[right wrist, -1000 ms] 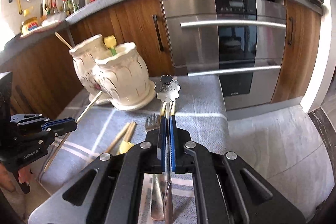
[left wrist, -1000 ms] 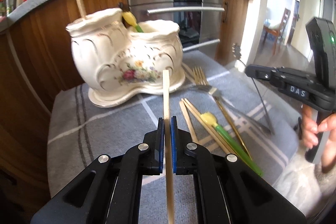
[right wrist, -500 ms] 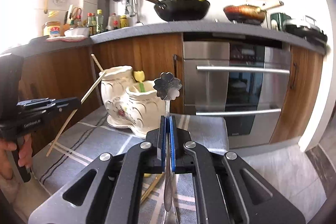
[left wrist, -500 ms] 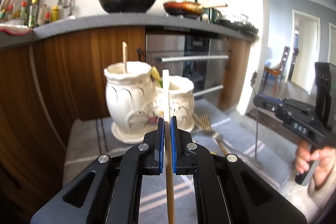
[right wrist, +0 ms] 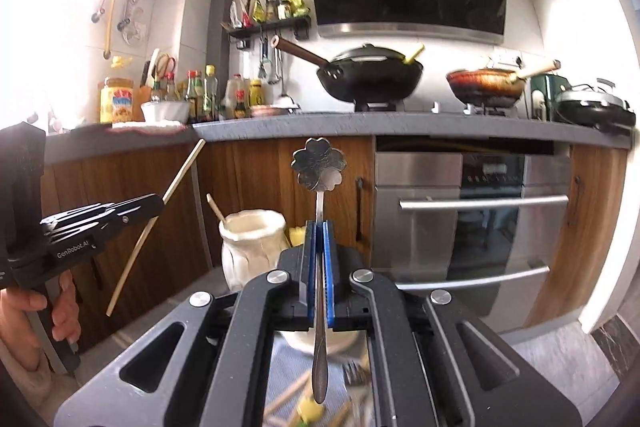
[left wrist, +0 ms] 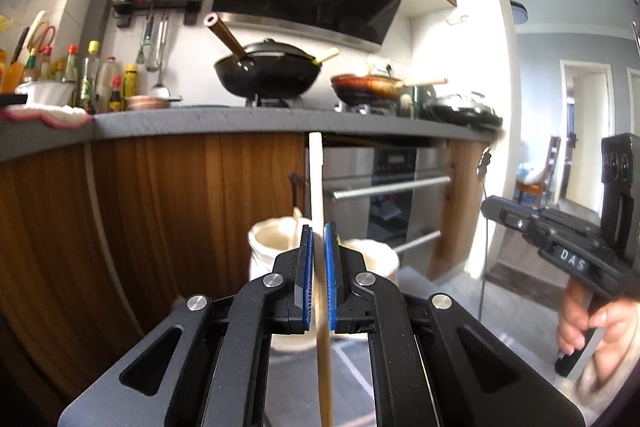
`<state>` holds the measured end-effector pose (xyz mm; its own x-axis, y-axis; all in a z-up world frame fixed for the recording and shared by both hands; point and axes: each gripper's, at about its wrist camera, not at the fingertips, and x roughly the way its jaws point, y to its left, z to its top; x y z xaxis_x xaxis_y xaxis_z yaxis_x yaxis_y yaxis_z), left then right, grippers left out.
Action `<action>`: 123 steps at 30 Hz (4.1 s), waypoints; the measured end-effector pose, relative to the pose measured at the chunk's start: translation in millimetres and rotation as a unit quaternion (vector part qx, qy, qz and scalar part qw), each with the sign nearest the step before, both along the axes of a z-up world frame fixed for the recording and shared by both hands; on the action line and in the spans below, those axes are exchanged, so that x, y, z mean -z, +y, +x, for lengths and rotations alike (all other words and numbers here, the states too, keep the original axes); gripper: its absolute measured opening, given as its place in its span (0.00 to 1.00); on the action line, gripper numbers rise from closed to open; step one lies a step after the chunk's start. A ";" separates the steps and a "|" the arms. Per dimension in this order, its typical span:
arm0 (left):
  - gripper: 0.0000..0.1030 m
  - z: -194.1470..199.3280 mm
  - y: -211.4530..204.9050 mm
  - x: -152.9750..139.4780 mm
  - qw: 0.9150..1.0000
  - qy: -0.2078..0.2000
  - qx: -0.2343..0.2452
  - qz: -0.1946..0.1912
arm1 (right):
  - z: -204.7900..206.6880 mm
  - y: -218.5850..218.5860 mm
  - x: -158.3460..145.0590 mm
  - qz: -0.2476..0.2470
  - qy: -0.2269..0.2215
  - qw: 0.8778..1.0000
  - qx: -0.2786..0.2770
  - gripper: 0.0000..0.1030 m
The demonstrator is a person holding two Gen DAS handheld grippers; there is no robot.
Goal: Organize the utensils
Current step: 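Carry the chopstick and silver spoon up and lower them into the holder, then open both tools to drop the chopstick and spoon into the holder, then move both tools back toward the remaining chopsticks and forks on the cloth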
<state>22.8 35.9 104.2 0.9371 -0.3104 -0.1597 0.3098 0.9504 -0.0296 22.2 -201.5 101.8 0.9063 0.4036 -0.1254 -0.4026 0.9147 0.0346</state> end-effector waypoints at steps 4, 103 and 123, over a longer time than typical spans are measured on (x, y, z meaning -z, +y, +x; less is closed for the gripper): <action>0.06 18.7 5.8 -14.4 1.000 -0.007 -0.004 -0.008 | 18.9 9.7 -12.3 0.023 -0.008 1.000 -0.017 0.03; 0.95 7.7 -36.6 81.0 0.992 0.103 0.032 0.058 | 12.6 -36.9 87.5 0.001 0.149 0.988 0.044 0.77; 0.95 1.6 -43.1 97.2 0.986 0.131 0.049 0.086 | 16.9 -34.0 92.7 -0.025 0.153 0.987 0.053 0.87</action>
